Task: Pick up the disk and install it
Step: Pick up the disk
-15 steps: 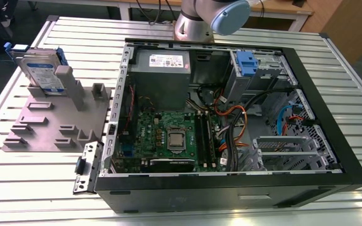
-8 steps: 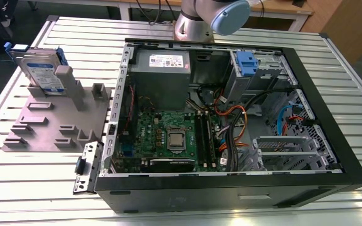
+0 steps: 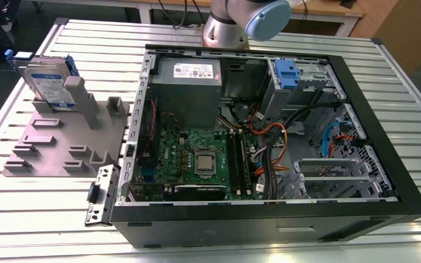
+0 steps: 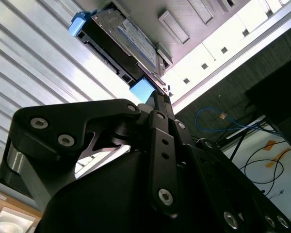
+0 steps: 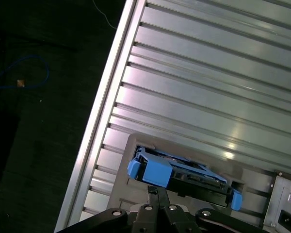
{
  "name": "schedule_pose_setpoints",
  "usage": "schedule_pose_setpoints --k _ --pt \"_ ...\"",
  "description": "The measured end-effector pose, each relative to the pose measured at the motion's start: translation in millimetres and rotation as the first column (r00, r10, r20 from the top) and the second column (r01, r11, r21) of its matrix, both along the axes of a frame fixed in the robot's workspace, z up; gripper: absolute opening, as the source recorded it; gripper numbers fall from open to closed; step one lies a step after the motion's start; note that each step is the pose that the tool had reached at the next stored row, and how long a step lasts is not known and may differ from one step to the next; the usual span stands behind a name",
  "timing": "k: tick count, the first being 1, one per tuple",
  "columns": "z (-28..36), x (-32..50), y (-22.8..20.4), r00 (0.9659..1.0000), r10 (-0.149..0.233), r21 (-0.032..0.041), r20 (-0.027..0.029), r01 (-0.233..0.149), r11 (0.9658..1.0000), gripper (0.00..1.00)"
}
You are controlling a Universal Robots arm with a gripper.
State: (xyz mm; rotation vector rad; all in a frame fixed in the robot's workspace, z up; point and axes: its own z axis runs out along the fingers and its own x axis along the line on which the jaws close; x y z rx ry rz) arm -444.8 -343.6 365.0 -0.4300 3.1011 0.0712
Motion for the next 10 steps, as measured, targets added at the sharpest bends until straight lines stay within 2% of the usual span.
schedule_pose_setpoints --k 10 --pt "0.0 0.0 0.0 1.0000 0.006 0.0000 -0.0001 -0.006 1.0000 0.11"
